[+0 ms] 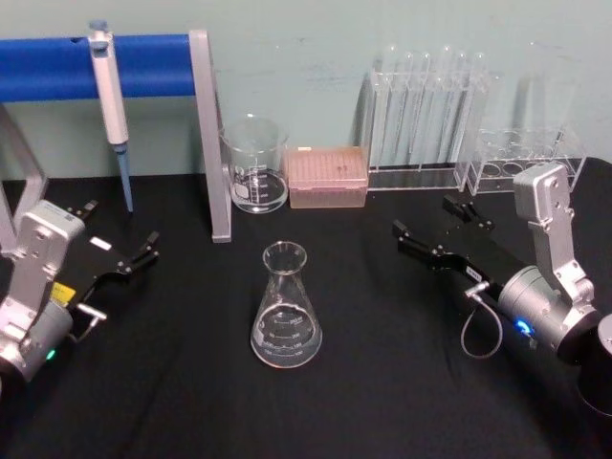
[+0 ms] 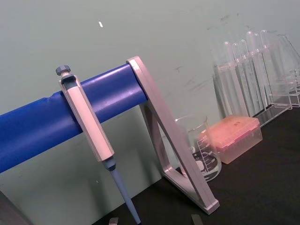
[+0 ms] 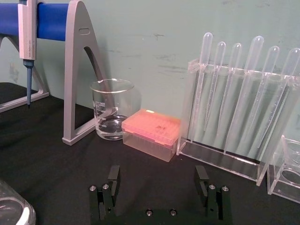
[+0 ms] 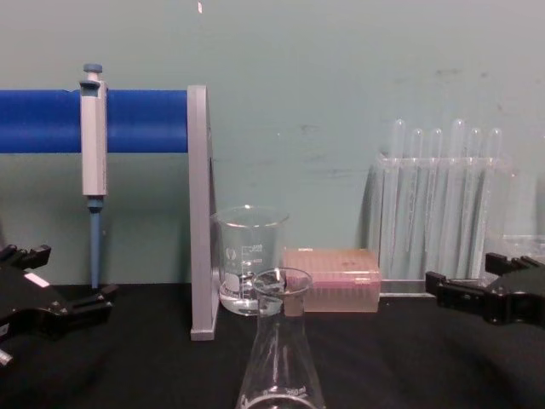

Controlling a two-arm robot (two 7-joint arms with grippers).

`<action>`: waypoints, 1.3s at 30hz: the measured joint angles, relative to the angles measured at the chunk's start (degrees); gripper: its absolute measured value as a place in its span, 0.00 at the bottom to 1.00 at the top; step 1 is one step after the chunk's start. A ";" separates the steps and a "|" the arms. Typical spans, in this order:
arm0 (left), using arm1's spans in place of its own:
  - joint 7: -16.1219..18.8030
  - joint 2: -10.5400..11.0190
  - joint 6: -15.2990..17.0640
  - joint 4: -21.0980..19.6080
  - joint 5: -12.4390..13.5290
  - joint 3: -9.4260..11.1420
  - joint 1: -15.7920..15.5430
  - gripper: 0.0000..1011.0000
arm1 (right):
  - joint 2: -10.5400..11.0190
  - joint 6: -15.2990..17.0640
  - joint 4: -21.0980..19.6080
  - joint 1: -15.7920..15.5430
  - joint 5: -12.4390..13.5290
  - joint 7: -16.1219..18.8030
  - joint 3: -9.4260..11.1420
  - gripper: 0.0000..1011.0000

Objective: Grasp the erlenmeyer flask with one hand, shake it three times, then place it back.

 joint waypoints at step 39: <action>0.00 0.00 0.00 0.00 0.00 0.00 0.00 0.99 | 0.00 0.00 0.00 0.00 0.00 0.00 0.00 0.99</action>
